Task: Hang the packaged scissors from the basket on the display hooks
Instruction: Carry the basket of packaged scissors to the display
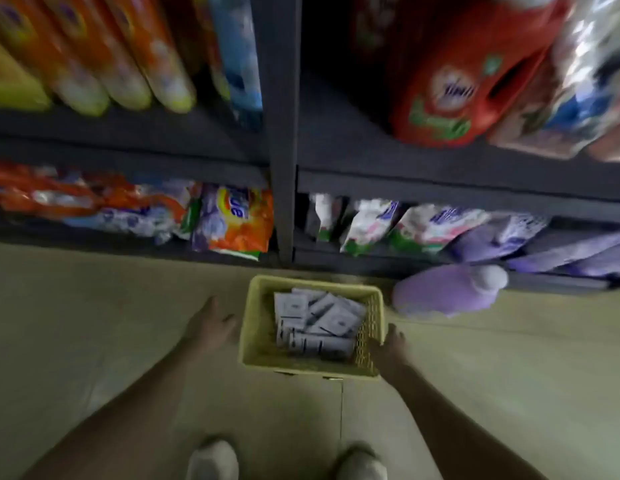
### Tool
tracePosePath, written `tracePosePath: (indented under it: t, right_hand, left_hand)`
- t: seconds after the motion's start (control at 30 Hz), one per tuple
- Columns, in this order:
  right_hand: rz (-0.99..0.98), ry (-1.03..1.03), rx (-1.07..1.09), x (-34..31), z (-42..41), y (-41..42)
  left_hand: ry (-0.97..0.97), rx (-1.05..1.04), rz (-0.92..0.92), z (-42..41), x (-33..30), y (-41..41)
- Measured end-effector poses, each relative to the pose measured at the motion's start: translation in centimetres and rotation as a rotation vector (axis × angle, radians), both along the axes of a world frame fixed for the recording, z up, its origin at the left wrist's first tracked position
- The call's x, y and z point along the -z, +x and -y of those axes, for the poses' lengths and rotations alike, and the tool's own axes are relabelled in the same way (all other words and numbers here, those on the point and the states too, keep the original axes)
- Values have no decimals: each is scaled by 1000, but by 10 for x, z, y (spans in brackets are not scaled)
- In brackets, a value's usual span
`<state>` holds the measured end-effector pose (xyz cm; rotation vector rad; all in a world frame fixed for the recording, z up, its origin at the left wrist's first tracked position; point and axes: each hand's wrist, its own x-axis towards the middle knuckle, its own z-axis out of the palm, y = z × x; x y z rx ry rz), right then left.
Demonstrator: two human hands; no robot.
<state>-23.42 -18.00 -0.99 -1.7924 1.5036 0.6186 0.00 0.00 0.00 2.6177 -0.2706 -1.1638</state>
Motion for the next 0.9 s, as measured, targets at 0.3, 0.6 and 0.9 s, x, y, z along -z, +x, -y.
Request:
tracePosePath:
  t: [0.3,0.6,0.9]
  right_hand:
    - [220,109,523,121,39,-8]
    - [207,146,373,-1,19,11]
    - [305,280,-104,-269,-44,82]
  left_hand:
    - [-104,-234,-185,18,130,-15]
    - [-159,-355,-140,-33,3,-22]
    - [-208,-794,-119,-153,-275,-56]
